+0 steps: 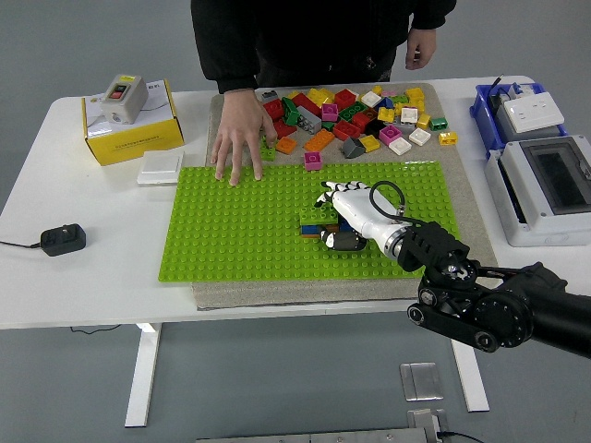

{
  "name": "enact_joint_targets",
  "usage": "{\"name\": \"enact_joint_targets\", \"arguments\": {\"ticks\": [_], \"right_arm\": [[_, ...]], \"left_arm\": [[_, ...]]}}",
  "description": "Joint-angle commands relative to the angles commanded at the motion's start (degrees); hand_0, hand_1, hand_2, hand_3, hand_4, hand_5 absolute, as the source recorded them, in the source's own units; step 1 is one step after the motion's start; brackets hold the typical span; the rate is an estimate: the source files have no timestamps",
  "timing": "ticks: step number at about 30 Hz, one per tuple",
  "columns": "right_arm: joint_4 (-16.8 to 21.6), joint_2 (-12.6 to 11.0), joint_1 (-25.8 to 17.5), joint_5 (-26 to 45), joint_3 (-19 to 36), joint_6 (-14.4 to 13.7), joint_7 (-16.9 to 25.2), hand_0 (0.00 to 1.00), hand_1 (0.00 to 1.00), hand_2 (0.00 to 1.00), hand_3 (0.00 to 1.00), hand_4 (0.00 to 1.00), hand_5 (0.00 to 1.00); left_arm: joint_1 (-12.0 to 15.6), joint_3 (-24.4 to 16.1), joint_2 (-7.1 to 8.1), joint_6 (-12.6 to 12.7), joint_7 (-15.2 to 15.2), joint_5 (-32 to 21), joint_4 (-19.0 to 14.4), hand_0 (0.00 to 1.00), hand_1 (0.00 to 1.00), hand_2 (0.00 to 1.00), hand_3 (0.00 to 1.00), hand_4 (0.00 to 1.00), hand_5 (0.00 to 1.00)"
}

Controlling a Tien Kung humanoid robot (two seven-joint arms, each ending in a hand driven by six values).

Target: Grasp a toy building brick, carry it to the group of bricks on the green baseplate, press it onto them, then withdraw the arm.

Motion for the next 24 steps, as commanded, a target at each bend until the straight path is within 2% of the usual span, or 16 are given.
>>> {"name": "enact_joint_targets", "arguments": {"ticks": [24], "right_arm": [[0.5, -0.5, -0.3, 0.0, 0.1, 0.0, 0.0, 0.982, 0.979, 0.998, 0.761, 0.578, 0.43]], "left_arm": [[0.1, 0.0, -0.19, 0.1, -0.1, -0.2, 0.0, 0.612, 0.604, 0.492, 0.604, 0.146, 0.739]]}}
